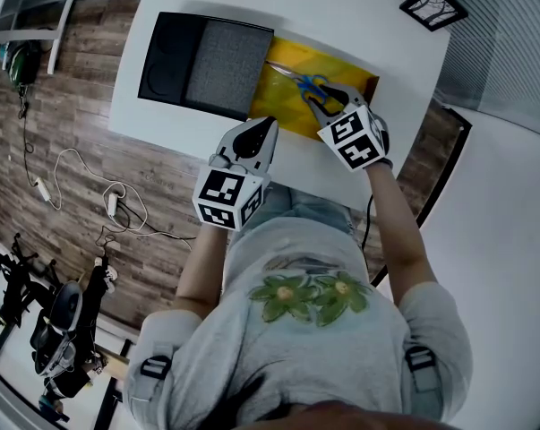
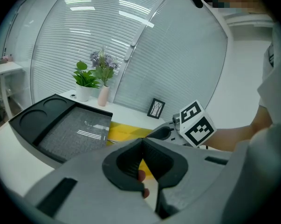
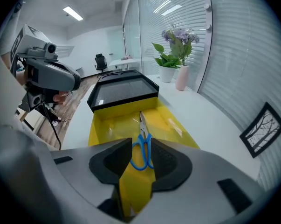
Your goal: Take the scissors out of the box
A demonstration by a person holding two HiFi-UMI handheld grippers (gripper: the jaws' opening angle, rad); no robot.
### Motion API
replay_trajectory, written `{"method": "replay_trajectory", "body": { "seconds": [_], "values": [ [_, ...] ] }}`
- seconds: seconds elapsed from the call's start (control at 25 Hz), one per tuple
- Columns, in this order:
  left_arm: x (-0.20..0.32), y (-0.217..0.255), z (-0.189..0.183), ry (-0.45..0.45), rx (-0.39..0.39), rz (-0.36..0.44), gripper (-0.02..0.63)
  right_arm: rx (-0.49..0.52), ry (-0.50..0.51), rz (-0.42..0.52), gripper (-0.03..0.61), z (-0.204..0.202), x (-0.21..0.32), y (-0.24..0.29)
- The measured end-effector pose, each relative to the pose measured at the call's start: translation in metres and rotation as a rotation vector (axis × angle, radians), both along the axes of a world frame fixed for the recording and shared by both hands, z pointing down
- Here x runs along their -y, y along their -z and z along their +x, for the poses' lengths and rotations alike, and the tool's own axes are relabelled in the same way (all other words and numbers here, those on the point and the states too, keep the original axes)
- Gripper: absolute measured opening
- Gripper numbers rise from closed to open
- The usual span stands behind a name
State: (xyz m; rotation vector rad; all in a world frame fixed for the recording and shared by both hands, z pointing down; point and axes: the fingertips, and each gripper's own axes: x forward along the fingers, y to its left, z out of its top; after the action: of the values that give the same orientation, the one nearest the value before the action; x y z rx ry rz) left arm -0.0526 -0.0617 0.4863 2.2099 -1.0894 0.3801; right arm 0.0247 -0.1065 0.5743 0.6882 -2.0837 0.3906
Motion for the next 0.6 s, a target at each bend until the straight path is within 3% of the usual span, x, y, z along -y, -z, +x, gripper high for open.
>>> {"method": "replay_trajectory", "body": {
  "seconds": [0.6],
  "values": [
    [0.001,-0.002,-0.001,-0.017,0.002,0.000,0.008,-0.049,0.012,-0.039,0.117,-0.001,0.005,-0.020]
  ]
}}
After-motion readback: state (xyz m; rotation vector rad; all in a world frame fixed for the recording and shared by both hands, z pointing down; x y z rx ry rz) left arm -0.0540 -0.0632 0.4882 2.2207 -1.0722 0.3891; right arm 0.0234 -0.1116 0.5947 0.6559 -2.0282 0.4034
